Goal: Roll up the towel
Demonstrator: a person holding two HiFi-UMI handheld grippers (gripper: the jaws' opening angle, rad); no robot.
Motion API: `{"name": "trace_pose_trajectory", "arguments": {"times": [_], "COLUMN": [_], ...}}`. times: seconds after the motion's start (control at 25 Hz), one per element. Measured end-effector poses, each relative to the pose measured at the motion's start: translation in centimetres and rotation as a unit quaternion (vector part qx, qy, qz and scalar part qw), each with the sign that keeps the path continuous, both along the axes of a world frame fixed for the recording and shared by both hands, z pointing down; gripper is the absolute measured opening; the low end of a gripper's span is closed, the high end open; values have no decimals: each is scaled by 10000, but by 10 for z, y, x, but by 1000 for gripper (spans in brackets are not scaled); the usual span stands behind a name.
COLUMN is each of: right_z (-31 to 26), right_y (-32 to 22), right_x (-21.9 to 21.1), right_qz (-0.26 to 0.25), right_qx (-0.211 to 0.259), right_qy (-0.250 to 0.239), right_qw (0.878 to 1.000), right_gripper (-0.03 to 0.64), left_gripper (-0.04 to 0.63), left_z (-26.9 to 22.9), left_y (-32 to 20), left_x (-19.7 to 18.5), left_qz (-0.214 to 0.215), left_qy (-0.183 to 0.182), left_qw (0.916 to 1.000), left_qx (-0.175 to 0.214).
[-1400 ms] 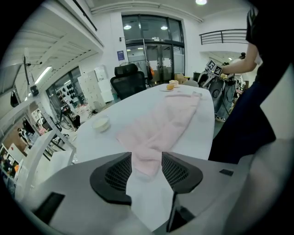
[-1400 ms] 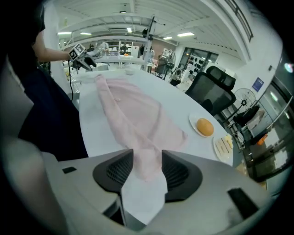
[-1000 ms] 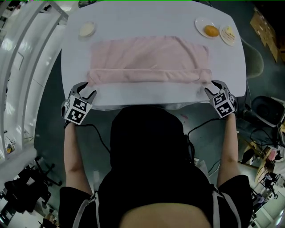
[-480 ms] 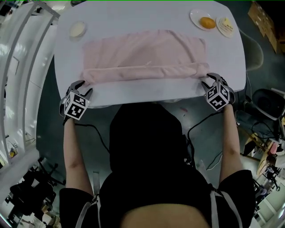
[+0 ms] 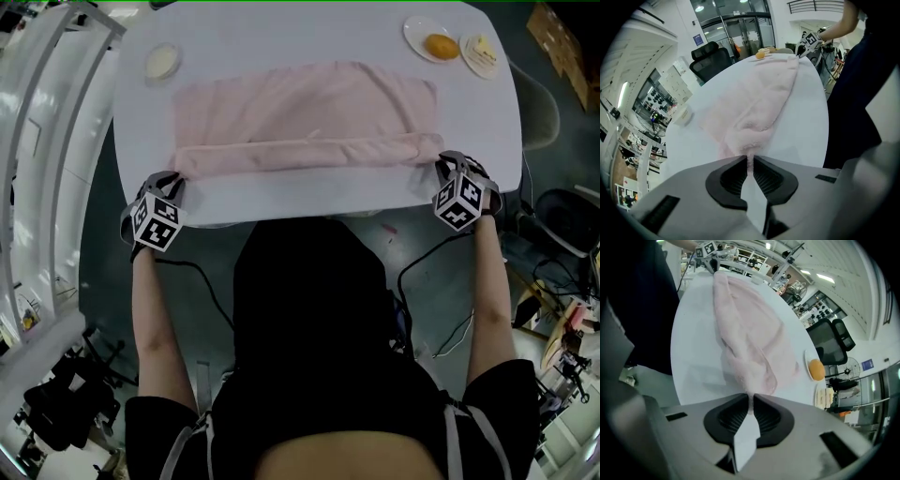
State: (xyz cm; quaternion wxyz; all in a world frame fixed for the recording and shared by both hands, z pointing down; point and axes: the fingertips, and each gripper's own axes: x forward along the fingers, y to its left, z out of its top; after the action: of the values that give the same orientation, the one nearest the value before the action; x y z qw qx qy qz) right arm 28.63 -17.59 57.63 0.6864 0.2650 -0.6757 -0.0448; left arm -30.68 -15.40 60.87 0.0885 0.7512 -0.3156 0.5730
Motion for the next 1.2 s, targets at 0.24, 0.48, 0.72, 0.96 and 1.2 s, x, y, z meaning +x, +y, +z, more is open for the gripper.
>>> {"name": "trace_pose_trajectory", "arguments": {"times": [0.24,0.48,0.72,0.96,1.2], "right_z": [-29,-54,-45,-15,-9], "right_y": [-14,-20,4,53,73], "right_x": [14,22,29,29,29], "right_qz": [-30,-143,-38,173,348], "right_qx": [465,826,755,342,53], "right_qy": [83,163,112,-11,-267], "right_qw": [9989,9964,9971,9993,9990], "right_gripper": [29,25,25,25,25], "left_gripper": [25,23,23,23,23], "left_z": [-23,-44,-46,-19,-22], "left_y": [-9,-10,14,63,73], "left_x": [-14,-25,-18,-18,-16], "left_qz": [66,358,513,349,173], "left_qy": [-120,-183,-14,95,250], "left_qw": [9993,9979,9980,9993,9994], "left_qx": [344,498,380,-106,-133]}}
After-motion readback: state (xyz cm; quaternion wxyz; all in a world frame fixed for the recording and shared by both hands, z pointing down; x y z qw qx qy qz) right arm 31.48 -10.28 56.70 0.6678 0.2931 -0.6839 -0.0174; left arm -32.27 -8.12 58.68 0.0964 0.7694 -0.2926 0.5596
